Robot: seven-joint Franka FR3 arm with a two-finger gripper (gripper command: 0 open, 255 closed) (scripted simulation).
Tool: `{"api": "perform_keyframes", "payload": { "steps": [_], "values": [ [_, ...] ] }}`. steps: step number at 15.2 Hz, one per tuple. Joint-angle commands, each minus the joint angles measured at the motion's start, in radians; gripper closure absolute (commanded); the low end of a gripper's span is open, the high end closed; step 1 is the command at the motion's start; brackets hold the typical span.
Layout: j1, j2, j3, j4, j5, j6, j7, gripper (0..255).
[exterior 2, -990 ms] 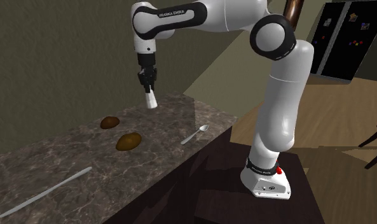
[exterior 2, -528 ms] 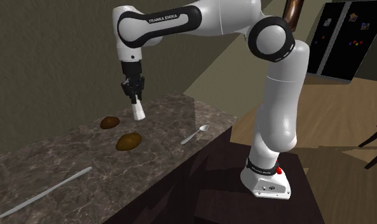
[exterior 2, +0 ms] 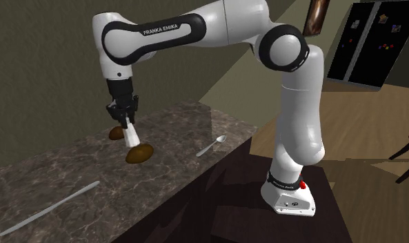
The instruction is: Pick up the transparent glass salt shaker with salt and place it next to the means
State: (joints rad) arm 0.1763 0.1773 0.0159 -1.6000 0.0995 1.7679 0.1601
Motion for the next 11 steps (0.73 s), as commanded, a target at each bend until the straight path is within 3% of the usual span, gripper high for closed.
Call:
{"api": "perform_keyframes", "payload": {
  "steps": [1, 11],
  "values": [
    [0.026, 0.031, 0.018, 0.037, -0.004, -0.001, 0.046, 255],
    [0.157, 0.287, 0.076, 0.352, -0.040, -0.042, 0.236, 255]
  ]
}}
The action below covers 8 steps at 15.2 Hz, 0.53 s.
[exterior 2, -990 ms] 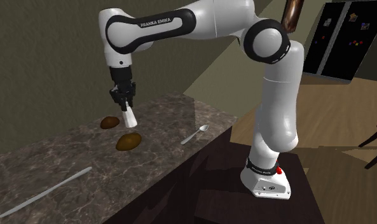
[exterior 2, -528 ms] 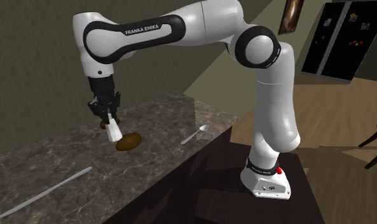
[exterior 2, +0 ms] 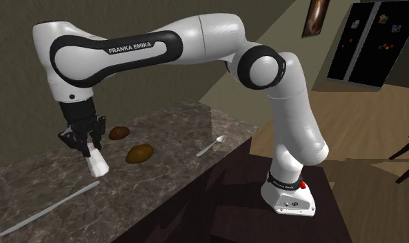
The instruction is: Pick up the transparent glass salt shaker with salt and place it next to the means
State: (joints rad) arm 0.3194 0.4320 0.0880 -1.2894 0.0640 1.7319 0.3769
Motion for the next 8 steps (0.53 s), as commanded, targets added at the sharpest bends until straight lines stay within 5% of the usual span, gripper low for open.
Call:
{"api": "perform_keyframes", "payload": {
  "steps": [1, 3, 8],
  "values": [
    [0.028, 0.066, 0.008, 0.088, -0.010, -0.018, 0.037, 255],
    [0.069, 0.171, 0.016, 0.240, -0.024, -0.061, 0.082, 255],
    [0.067, 0.158, 0.014, 0.152, -0.021, 0.014, 0.077, 255]
  ]
}}
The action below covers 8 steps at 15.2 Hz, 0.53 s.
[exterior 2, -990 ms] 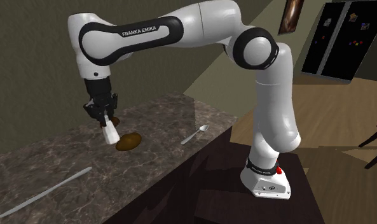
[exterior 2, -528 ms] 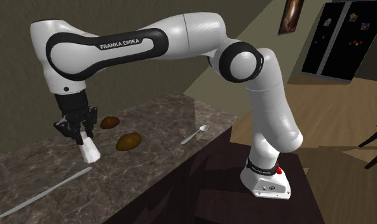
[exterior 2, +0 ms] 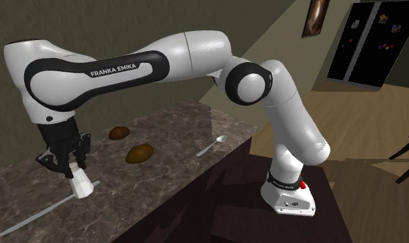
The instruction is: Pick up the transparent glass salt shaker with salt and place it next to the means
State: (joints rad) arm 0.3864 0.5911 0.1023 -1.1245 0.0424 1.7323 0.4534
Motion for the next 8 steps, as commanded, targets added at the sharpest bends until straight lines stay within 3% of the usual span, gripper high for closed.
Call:
{"api": "perform_keyframes", "payload": {
  "steps": [1, 8],
  "values": [
    [0.000, -0.002, 0.000, -0.029, 0.000, 0.028, -0.001, 255],
    [-0.002, -0.001, -0.001, -0.121, 0.002, 0.121, -0.008, 255]
  ]
}}
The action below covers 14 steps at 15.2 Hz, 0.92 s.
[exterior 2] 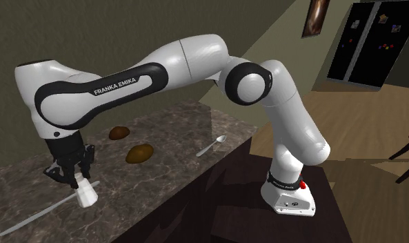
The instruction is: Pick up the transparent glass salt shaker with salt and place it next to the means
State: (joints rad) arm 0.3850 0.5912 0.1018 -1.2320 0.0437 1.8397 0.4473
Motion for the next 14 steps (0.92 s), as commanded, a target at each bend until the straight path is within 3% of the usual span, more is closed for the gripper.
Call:
{"api": "perform_keyframes", "payload": {
  "steps": [1, 10, 11, 14],
  "values": [
    [-0.001, 0.000, 0.000, -0.025, 0.000, 0.026, -0.002, 255],
    [-0.001, 0.002, 0.000, -0.035, 0.001, 0.037, -0.003, 255],
    [-0.001, 0.002, 0.000, -0.035, 0.001, 0.037, -0.003, 0],
    [-0.001, 0.002, 0.000, -0.035, 0.001, 0.037, -0.003, 0]
  ]
}}
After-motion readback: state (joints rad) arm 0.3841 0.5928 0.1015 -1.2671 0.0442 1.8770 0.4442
